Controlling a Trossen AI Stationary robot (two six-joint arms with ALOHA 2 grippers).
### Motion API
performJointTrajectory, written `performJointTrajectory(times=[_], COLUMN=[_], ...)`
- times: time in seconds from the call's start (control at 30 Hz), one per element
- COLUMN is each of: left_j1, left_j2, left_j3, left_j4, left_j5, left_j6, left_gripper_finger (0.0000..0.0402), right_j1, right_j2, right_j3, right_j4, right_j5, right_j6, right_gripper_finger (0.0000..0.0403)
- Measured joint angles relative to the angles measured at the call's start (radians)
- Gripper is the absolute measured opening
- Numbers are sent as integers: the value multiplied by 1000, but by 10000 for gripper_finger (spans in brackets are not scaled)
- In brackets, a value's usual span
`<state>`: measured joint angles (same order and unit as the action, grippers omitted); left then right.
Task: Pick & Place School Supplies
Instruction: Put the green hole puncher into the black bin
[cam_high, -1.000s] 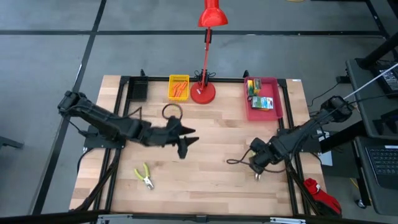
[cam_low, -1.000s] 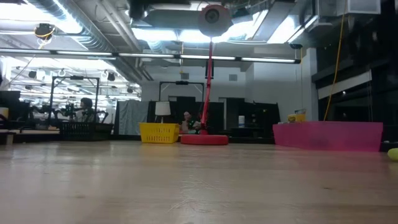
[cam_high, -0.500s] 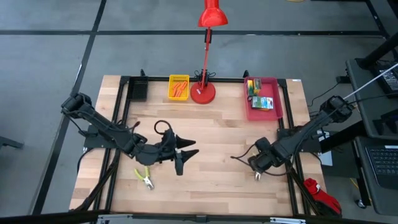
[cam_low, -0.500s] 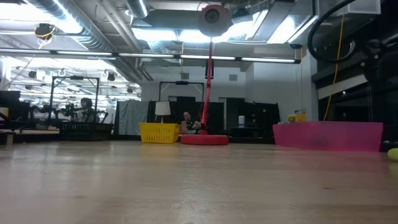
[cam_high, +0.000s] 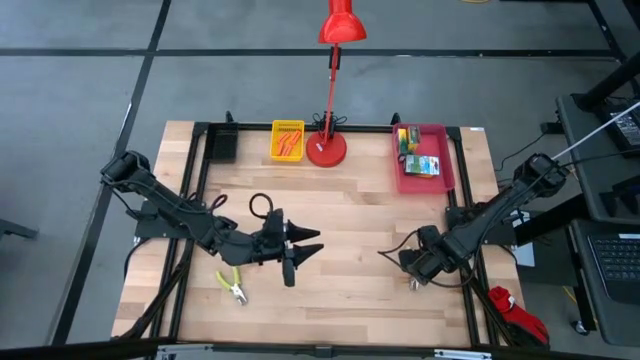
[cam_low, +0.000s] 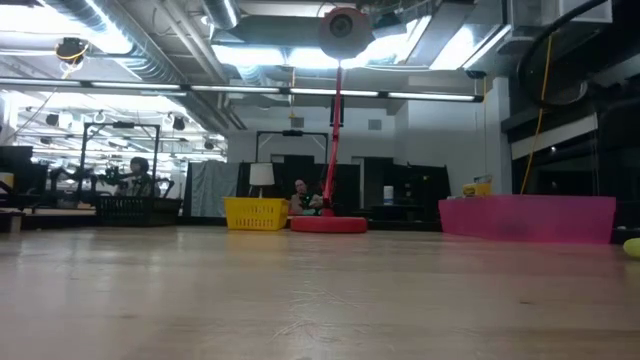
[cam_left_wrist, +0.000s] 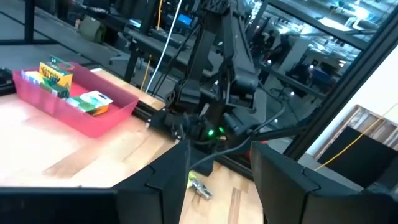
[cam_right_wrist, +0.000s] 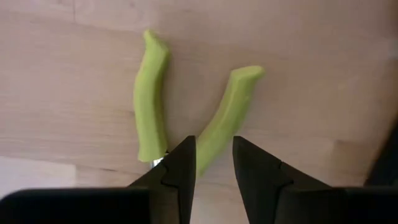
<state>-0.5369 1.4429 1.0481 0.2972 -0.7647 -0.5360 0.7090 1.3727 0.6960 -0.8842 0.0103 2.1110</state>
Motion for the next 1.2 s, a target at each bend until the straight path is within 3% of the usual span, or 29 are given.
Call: performJointTrajectory(times=[0.97, 1.03, 1.2], left_j1=[0, 0, 0], left_j2=[0, 0, 0], left_j3=[0, 0, 0], left_j4=[21, -10, -145], left_j5=[38, 35, 32], left_j6=[25, 4, -135], left_gripper_finger=[159, 159, 159], right_j1=[-14, -14, -24], right_j2=[-2, 0, 2], right_j3=[-118, -110, -62], right_j4=[138, 137, 165], right_j5=[15, 31, 193], right_j6=[-2, -2, -28], right_gripper_finger=[108, 108, 107])
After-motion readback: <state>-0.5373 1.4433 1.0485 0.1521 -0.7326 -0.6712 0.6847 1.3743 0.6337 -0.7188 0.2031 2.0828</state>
